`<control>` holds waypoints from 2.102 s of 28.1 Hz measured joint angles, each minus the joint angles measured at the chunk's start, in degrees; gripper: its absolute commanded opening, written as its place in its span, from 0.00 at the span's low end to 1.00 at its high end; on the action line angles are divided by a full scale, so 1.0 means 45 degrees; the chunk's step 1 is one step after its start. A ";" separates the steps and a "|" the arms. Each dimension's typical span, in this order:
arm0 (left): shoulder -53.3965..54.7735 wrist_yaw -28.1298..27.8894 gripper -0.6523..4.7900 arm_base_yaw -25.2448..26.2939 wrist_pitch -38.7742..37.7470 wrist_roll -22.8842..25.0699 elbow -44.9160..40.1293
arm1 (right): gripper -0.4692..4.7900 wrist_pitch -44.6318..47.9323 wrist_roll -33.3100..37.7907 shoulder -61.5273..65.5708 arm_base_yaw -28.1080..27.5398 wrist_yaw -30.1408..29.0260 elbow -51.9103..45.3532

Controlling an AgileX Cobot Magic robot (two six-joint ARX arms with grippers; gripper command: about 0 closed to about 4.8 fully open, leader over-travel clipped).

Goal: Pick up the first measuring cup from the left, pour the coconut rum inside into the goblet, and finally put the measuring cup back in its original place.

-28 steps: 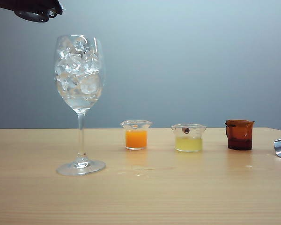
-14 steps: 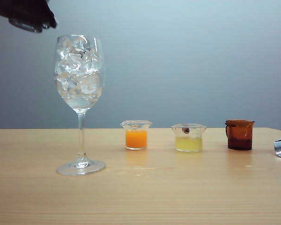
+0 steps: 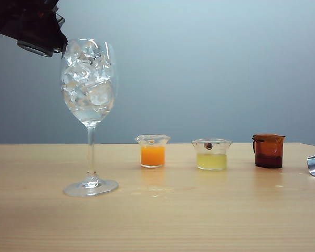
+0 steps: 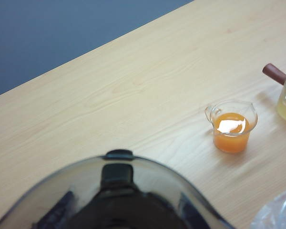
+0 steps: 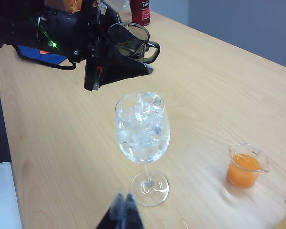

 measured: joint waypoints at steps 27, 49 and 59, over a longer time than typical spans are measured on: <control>0.0112 0.0384 0.27 -0.0379 0.0850 0.0865 -0.0471 | 0.08 0.0000 0.0000 0.0000 -0.0010 0.0000 0.0000; 0.0126 0.0019 0.26 -0.0816 0.0908 0.1195 -0.0471 | 0.08 0.0000 0.0000 0.0000 -0.0010 0.0000 0.0000; 0.0126 0.0015 0.26 -0.0811 0.0952 0.2113 -0.0471 | 0.08 0.0000 0.0000 0.0000 -0.0010 0.0000 0.0005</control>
